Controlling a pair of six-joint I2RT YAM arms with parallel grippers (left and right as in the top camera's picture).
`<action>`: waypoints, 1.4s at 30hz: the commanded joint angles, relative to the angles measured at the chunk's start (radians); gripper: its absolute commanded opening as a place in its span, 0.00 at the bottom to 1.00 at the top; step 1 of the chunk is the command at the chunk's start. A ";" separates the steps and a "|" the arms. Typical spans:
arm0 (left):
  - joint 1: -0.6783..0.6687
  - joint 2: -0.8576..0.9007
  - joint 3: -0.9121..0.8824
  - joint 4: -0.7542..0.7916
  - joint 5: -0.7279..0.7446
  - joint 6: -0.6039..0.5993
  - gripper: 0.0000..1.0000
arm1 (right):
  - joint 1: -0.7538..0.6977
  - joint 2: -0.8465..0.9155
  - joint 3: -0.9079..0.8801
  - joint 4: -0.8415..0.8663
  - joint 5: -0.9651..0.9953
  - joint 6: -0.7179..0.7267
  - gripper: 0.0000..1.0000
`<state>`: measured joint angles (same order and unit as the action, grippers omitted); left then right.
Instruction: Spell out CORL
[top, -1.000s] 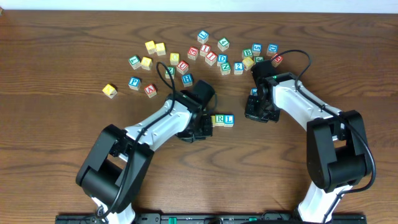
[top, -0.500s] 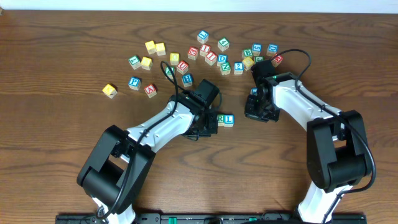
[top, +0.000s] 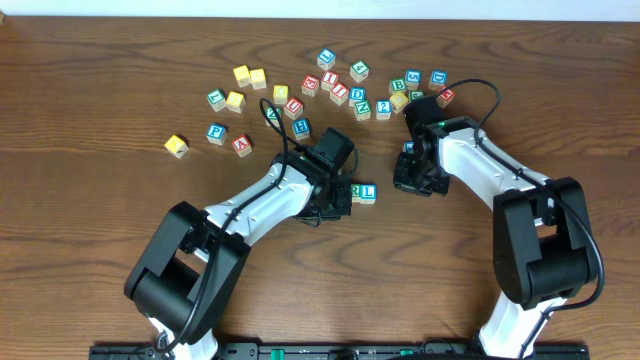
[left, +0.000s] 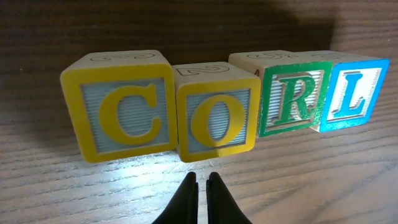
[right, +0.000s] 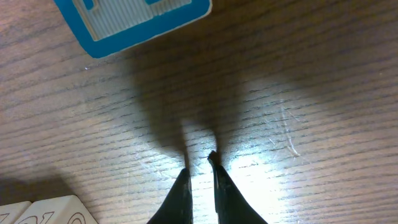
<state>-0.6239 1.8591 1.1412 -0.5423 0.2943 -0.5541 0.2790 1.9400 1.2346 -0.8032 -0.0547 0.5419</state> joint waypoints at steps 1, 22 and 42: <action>-0.002 0.010 -0.005 0.006 0.008 -0.009 0.08 | -0.010 -0.007 -0.005 -0.002 0.011 0.011 0.08; -0.002 0.010 -0.005 0.030 0.000 -0.009 0.08 | -0.010 -0.007 -0.005 -0.005 0.011 0.011 0.09; -0.002 0.010 -0.005 0.058 -0.023 -0.009 0.08 | -0.010 -0.007 -0.005 -0.009 0.011 0.011 0.09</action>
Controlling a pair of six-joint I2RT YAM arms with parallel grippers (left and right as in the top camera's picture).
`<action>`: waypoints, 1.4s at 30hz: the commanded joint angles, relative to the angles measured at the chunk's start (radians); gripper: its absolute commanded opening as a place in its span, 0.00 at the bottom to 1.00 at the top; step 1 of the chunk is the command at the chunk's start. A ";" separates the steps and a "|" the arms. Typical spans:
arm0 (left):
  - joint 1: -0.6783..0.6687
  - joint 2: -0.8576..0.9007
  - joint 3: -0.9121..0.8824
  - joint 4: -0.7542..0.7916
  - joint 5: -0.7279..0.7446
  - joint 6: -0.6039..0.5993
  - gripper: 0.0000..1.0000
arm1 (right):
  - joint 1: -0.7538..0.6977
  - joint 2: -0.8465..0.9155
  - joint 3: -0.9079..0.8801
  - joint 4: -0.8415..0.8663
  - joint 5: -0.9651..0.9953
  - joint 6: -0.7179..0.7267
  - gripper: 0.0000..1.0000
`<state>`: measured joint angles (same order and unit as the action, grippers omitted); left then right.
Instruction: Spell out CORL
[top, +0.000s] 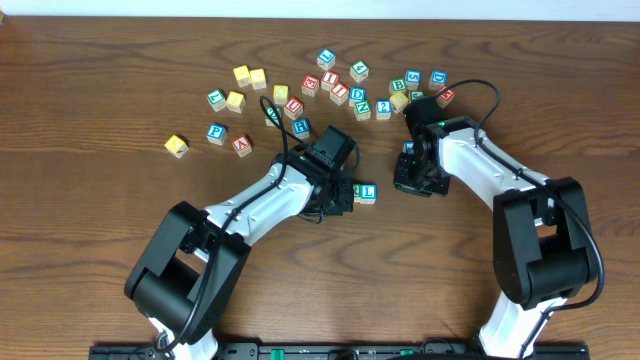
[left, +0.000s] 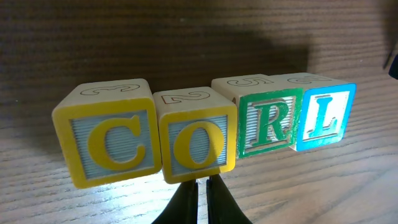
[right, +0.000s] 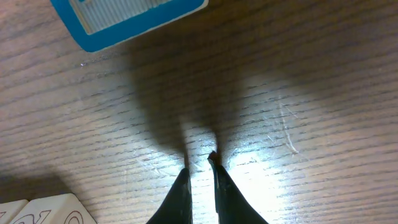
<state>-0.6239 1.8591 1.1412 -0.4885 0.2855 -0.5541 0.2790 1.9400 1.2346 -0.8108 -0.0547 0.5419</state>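
Note:
In the left wrist view, four letter blocks stand in a touching row on the wooden table: yellow C (left: 109, 143), yellow O (left: 196, 140), green R (left: 268, 121) and blue L (left: 323, 115). My left gripper (left: 202, 182) is shut and empty, its tips just in front of the O block. From overhead only the row's R and L end (top: 365, 191) shows beside the left gripper (top: 335, 197). My right gripper (right: 200, 163) hangs over bare table right of the row, its fingers close together and empty. A blue-framed block face (right: 124, 18) lies ahead of it.
Several loose letter blocks (top: 340, 90) lie scattered across the back of the table, with a lone yellow one (top: 176, 146) at the left. The right arm's cable (top: 480, 90) loops near the rightmost loose blocks.
My left gripper has drawn back a little from the row, so the four blocks look smaller and farther off. The blocks and the right gripper have stayed put.

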 joint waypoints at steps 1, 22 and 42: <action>-0.002 0.010 -0.005 0.004 -0.014 -0.009 0.08 | -0.010 -0.007 -0.005 -0.001 0.011 0.011 0.09; -0.002 0.010 -0.005 0.006 -0.036 -0.009 0.08 | -0.010 -0.007 -0.005 -0.001 0.011 0.011 0.10; -0.002 0.010 -0.005 0.020 -0.035 -0.009 0.08 | -0.010 -0.007 -0.005 0.001 0.011 0.011 0.10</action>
